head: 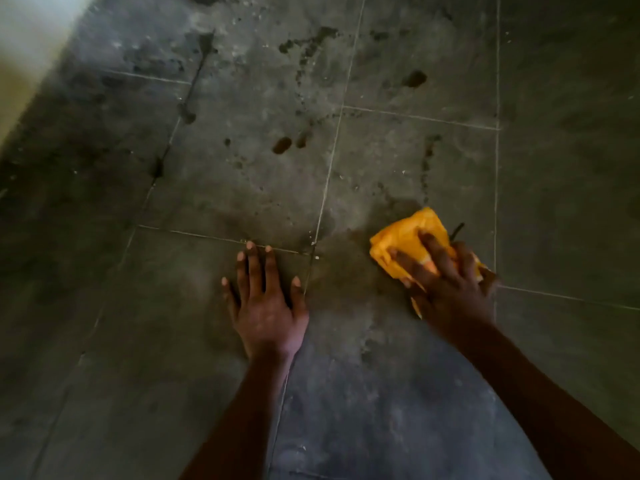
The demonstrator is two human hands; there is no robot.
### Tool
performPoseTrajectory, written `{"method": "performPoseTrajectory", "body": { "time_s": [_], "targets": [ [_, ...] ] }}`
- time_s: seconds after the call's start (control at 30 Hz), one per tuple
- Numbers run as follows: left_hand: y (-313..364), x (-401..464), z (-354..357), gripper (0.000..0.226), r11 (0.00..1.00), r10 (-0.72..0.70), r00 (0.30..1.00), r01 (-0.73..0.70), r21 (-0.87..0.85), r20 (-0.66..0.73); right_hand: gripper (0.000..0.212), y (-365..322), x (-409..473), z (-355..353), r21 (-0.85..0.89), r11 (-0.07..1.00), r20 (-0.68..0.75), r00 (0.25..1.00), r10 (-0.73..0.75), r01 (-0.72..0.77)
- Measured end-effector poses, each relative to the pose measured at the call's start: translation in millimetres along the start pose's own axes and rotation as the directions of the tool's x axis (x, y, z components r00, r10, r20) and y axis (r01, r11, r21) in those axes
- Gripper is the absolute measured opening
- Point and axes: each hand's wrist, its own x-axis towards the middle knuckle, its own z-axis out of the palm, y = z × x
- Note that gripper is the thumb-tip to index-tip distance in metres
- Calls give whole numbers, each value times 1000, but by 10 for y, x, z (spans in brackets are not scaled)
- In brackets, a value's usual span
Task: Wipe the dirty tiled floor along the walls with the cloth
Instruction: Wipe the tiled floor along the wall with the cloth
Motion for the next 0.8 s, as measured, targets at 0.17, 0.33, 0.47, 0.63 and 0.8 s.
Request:
{"method": "performPoseTrajectory", "body": {
  "time_s": [0.17, 0.33, 0.47, 0.63, 0.8],
  "targets": [
    [49, 18, -28, 67, 1000, -16, 1000, 16, 11, -15, 56, -52, 269, 7, -60, 992, 127, 987, -99, 107],
    [54, 43, -78, 71, 1000, -26, 998, 26, 0, 49, 62, 9, 292, -67, -85, 981, 138, 977, -162, 174],
    [49, 68, -78, 68, 998, -31, 999, 33, -47, 37, 60, 9, 252, -122, -82, 981, 118, 979, -163, 174],
    [52, 107, -58, 63, 999, -27, 999, 26, -37, -26, 51, -113, 535, -97, 24, 970, 118, 963, -242, 241],
    [29, 85, -54, 62, 998, -43, 999, 42, -54, -22, 71, 229, 127, -13, -11, 815, 102, 811, -576, 580]
  ]
}}
